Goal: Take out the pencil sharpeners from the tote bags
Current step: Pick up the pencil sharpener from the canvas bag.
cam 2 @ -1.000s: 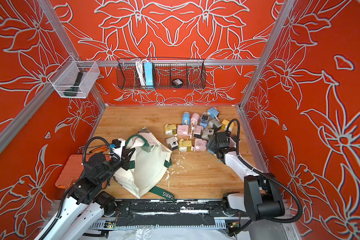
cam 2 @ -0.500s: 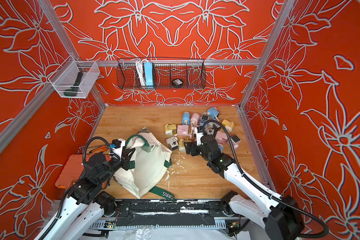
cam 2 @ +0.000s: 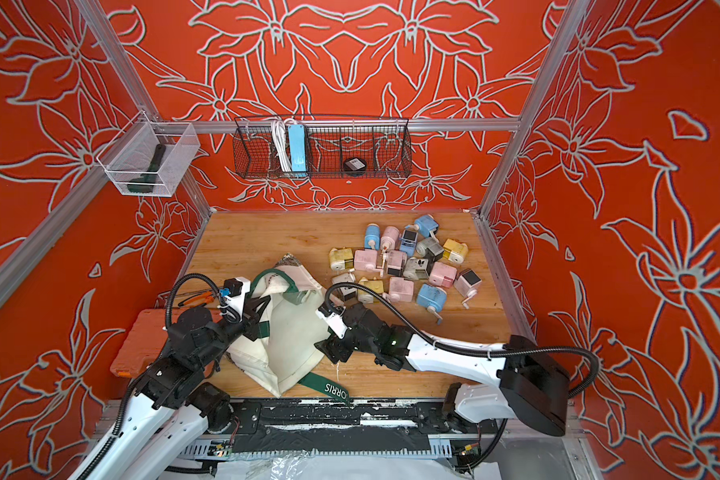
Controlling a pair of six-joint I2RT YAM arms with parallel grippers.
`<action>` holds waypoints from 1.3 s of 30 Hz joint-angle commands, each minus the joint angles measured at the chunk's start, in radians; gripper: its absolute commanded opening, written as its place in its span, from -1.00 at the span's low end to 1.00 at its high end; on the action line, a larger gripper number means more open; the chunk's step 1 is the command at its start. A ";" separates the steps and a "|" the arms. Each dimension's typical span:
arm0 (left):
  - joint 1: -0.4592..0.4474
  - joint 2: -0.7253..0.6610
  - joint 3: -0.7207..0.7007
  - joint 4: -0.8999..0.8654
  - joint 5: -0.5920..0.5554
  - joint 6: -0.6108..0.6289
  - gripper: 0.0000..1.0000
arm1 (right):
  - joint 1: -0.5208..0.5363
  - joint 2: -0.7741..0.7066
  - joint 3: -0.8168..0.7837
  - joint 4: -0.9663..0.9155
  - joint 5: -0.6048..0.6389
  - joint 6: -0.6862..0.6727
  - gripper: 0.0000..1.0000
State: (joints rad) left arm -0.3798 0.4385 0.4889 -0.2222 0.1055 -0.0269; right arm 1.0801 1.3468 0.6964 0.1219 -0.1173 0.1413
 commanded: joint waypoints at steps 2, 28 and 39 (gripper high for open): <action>-0.007 -0.020 -0.010 0.012 -0.014 -0.011 -1.00 | 0.041 0.098 0.069 0.063 0.019 -0.061 0.53; -0.007 -0.065 -0.008 0.004 0.060 0.017 -1.00 | 0.029 0.461 0.210 0.346 0.041 -0.098 0.62; -0.007 -0.069 0.005 0.028 0.129 0.054 -1.00 | 0.040 0.529 0.135 0.671 -0.170 -0.146 0.88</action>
State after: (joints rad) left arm -0.3801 0.3870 0.4824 -0.2462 0.1833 0.0036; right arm 1.1130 1.8465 0.8608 0.6407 -0.2241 0.0200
